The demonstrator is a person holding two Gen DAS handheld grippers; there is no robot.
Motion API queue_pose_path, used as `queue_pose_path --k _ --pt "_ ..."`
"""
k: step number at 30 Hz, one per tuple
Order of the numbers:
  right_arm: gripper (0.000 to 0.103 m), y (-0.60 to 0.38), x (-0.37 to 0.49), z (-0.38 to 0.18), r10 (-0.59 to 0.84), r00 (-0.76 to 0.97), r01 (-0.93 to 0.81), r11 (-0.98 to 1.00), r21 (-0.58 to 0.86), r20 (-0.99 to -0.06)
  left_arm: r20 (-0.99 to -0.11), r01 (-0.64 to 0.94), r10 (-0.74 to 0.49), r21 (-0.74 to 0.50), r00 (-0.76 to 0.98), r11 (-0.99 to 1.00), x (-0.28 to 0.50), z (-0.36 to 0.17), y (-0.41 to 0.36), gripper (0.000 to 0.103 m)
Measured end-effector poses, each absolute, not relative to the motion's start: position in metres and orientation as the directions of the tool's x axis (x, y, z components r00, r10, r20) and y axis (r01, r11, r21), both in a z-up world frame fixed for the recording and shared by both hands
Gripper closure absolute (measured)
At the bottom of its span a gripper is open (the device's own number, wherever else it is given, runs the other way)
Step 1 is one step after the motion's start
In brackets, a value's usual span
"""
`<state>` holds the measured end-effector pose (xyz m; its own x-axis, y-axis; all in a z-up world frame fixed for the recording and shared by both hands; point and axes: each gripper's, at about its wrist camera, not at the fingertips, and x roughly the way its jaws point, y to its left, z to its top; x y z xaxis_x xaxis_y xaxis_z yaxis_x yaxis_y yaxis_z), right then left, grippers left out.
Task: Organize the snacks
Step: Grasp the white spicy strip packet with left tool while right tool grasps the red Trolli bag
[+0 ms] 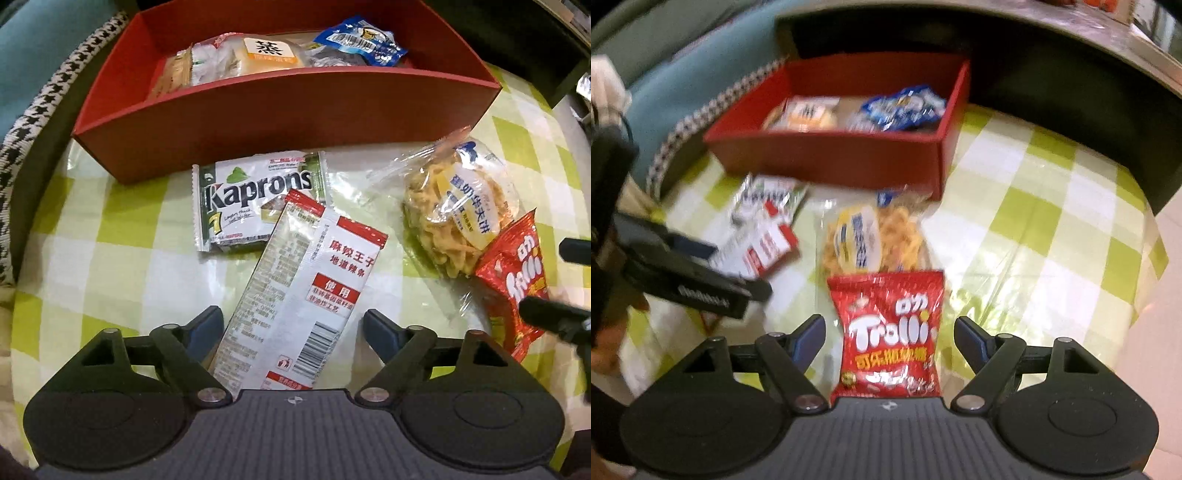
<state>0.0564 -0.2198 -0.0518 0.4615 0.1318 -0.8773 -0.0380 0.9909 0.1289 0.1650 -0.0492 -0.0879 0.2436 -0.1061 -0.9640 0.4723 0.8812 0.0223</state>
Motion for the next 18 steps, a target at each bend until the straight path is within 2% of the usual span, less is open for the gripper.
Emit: queue_pose_path --k 6,7,9,11,18 --pt "0.021 -0.209 0.062 -0.072 0.127 0.408 -0.05 0.992 0.117 -0.904 -0.961 0.47 -0.099 0.037 0.26 0.882 0.159 -0.091 -0.046 0.018" --pt "0.018 -0.207 0.064 -0.078 0.12 0.391 -0.044 0.993 0.111 -0.913 -0.961 0.469 -0.099 0.036 0.26 0.882 0.157 -0.09 -0.046 0.02" --pt "0.006 -0.205 0.063 -0.082 0.13 0.399 -0.041 0.991 0.124 -0.908 -0.96 0.467 -0.101 0.034 0.261 0.883 0.156 -0.091 -0.048 0.024" --pt "0.0 -0.205 0.064 -0.083 0.142 0.402 -0.021 0.989 0.145 -0.905 -0.959 0.465 -0.099 0.037 0.264 0.884 0.148 -0.088 -0.053 0.026" --pt "0.0 -0.211 0.065 -0.085 0.182 0.405 0.019 0.978 0.207 -0.896 -0.962 0.437 -0.103 0.019 0.253 0.899 0.122 -0.088 -0.048 0.028"
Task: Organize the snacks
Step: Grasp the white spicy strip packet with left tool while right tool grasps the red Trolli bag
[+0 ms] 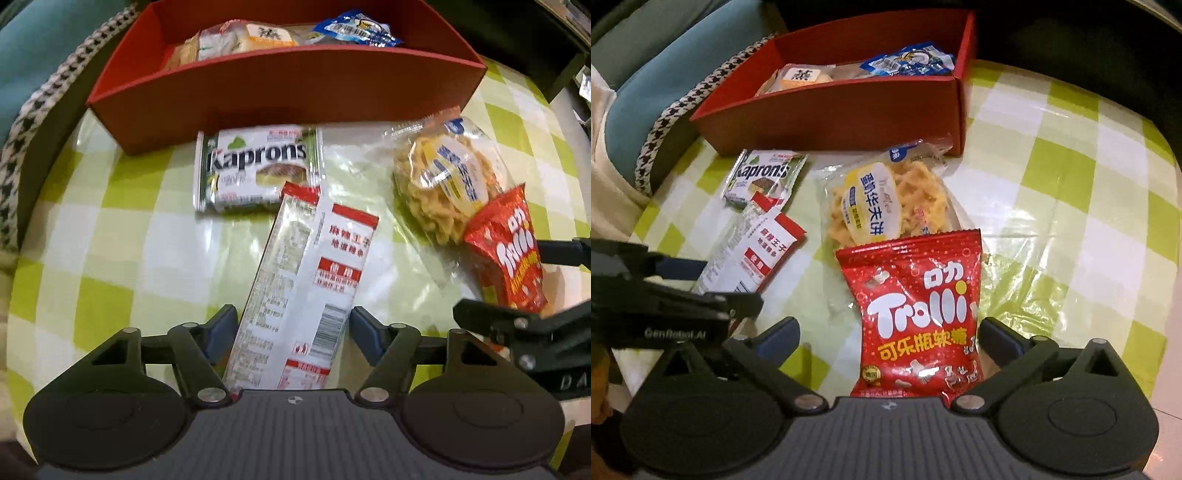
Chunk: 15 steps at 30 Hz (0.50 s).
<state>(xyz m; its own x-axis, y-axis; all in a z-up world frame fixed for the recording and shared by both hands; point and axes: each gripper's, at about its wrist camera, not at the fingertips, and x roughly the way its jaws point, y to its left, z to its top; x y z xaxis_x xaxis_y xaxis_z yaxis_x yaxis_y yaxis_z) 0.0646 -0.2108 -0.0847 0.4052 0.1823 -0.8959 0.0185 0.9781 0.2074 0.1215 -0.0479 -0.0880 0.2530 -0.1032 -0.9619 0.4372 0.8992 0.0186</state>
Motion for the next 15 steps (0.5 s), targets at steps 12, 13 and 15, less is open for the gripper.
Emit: queue_pose_path --k 12,13,15 --pt "0.034 -0.2 0.051 -0.08 0.092 0.429 -0.014 0.995 0.095 -0.899 -0.96 0.406 -0.086 0.031 0.266 0.913 0.119 -0.094 -0.052 0.012" --pt "0.034 -0.199 0.051 -0.08 0.088 0.43 -0.017 0.996 0.089 -0.898 -0.959 0.419 -0.085 0.039 0.272 0.907 0.119 -0.093 -0.056 0.012" --pt "0.034 -0.197 0.052 -0.08 0.086 0.43 -0.021 0.996 0.086 -0.899 -0.956 0.436 -0.086 0.046 0.279 0.899 0.117 -0.093 -0.06 0.016"
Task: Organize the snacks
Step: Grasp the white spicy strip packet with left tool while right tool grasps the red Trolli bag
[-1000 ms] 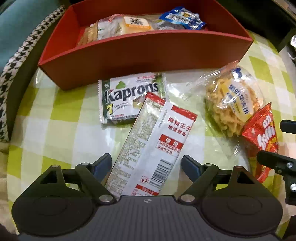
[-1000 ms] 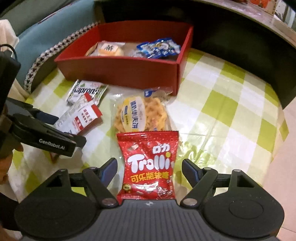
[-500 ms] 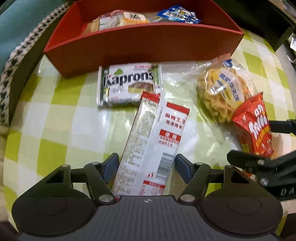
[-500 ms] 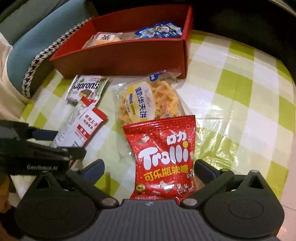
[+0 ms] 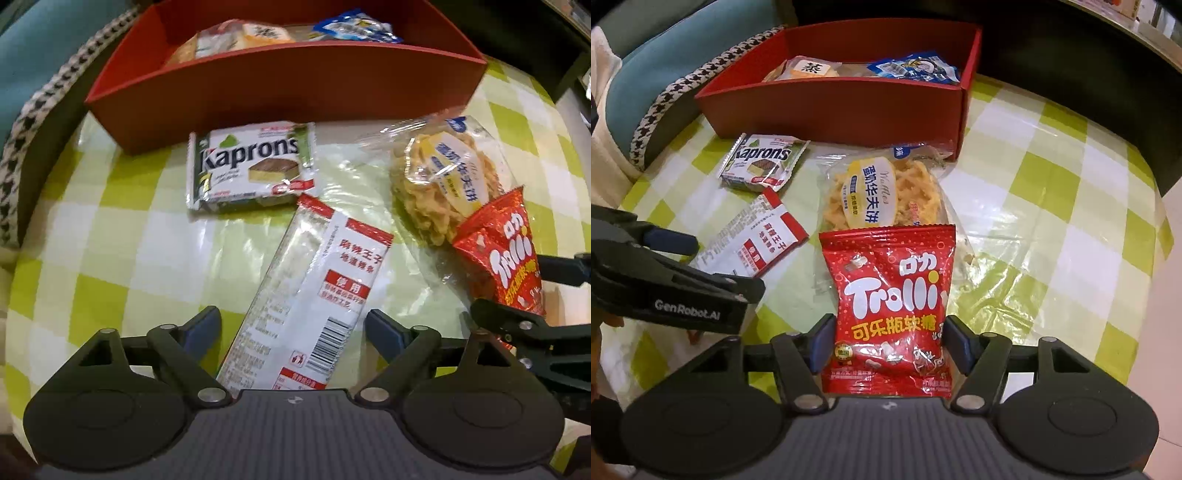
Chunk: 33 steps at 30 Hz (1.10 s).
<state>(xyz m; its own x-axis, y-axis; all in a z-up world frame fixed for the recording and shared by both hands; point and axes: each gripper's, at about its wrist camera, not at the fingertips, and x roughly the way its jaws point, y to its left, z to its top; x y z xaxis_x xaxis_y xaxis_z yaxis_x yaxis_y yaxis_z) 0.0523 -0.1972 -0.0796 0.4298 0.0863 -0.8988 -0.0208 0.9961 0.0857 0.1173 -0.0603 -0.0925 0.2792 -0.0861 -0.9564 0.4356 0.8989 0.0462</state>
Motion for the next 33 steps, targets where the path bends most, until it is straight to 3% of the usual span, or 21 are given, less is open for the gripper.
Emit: queue_pose_path --k 4,10,15,17,23,28,30,33 --pt "0.029 -0.193 0.055 -0.083 0.078 0.423 -0.035 0.997 0.07 -0.903 -0.958 0.457 -0.109 0.025 0.265 0.889 0.108 -0.086 -0.068 0.033" --pt "0.04 -0.188 0.049 -0.083 0.087 0.422 -0.075 0.995 0.06 -0.903 -0.962 0.45 -0.101 0.025 0.253 0.893 0.09 -0.079 -0.073 0.041" --pt "0.041 -0.186 0.033 -0.08 0.097 0.413 -0.084 0.994 0.068 -0.905 -0.965 0.434 -0.098 0.018 0.243 0.901 0.08 -0.084 -0.061 0.041" --pt "0.041 -0.183 0.028 -0.08 0.098 0.407 -0.089 0.994 0.068 -0.908 -0.967 0.43 -0.099 0.012 0.235 0.903 0.079 -0.087 -0.058 0.04" --pt "0.038 -0.18 0.03 -0.081 0.082 0.42 -0.088 0.995 0.049 -0.904 -0.961 0.424 -0.069 0.053 0.266 0.904 0.08 -0.089 -0.054 0.023" --pt "0.019 -0.182 0.034 -0.084 0.103 0.435 -0.095 0.993 0.068 -0.894 -0.958 0.405 -0.067 0.054 0.277 0.913 0.084 -0.092 -0.046 0.011" --pt "0.005 -0.18 0.035 -0.086 0.128 0.428 -0.121 0.989 0.084 -0.895 -0.957 0.404 -0.069 0.053 0.281 0.913 0.082 -0.091 -0.039 0.01" --pt "0.0 -0.178 0.034 -0.088 0.14 0.428 -0.131 0.987 0.091 -0.893 -0.954 0.398 -0.079 0.044 0.288 0.916 0.078 -0.09 -0.027 0.008"
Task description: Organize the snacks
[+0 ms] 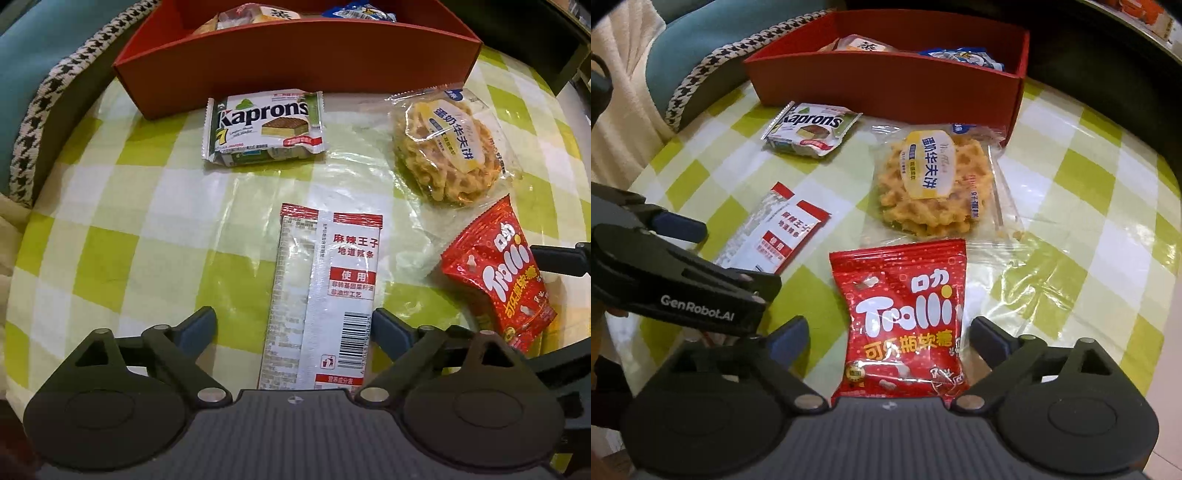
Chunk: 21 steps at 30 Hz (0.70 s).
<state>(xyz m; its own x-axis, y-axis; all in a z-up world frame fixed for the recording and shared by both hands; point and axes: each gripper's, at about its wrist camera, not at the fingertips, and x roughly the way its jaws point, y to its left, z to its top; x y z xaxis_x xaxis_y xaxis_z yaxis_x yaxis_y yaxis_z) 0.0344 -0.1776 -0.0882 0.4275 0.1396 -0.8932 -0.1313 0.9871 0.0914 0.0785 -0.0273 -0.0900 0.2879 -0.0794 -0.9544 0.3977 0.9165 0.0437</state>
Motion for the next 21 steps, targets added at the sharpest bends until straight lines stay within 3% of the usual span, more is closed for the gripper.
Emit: queue_pose_path --k 3,7,9,12,14,18,21 --pt "0.0 -0.184 0.035 -0.089 0.188 0.429 -0.129 0.981 0.146 -0.883 -0.957 0.375 -0.101 0.009 0.273 0.927 0.08 -0.097 -0.017 0.003" --pt "0.0 -0.182 0.032 -0.088 0.171 0.425 -0.155 0.981 0.115 -0.889 -0.953 0.377 -0.106 0.009 0.282 0.926 0.079 -0.104 -0.011 0.0" --pt "0.021 -0.185 0.03 -0.085 0.142 0.431 -0.142 0.986 0.088 -0.891 -0.953 0.373 -0.11 0.003 0.281 0.928 0.078 -0.106 -0.006 0.0" --pt "0.041 -0.193 0.028 -0.08 0.103 0.452 -0.09 0.994 0.07 -0.886 -0.955 0.361 -0.1 0.008 0.278 0.933 0.073 -0.108 -0.003 0.0" --pt "0.042 -0.196 0.028 -0.079 0.102 0.458 -0.079 0.994 0.074 -0.883 -0.956 0.359 -0.1 0.007 0.277 0.933 0.072 -0.106 -0.006 0.005" --pt "0.044 -0.195 0.028 -0.076 0.095 0.467 -0.08 0.995 0.065 -0.879 -0.949 0.38 -0.12 0.001 0.293 0.925 0.066 -0.092 -0.018 0.038" --pt "0.045 -0.197 0.027 -0.073 0.104 0.475 -0.077 0.994 0.076 -0.874 -0.951 0.373 -0.11 0.006 0.29 0.928 0.067 -0.091 -0.021 0.04"
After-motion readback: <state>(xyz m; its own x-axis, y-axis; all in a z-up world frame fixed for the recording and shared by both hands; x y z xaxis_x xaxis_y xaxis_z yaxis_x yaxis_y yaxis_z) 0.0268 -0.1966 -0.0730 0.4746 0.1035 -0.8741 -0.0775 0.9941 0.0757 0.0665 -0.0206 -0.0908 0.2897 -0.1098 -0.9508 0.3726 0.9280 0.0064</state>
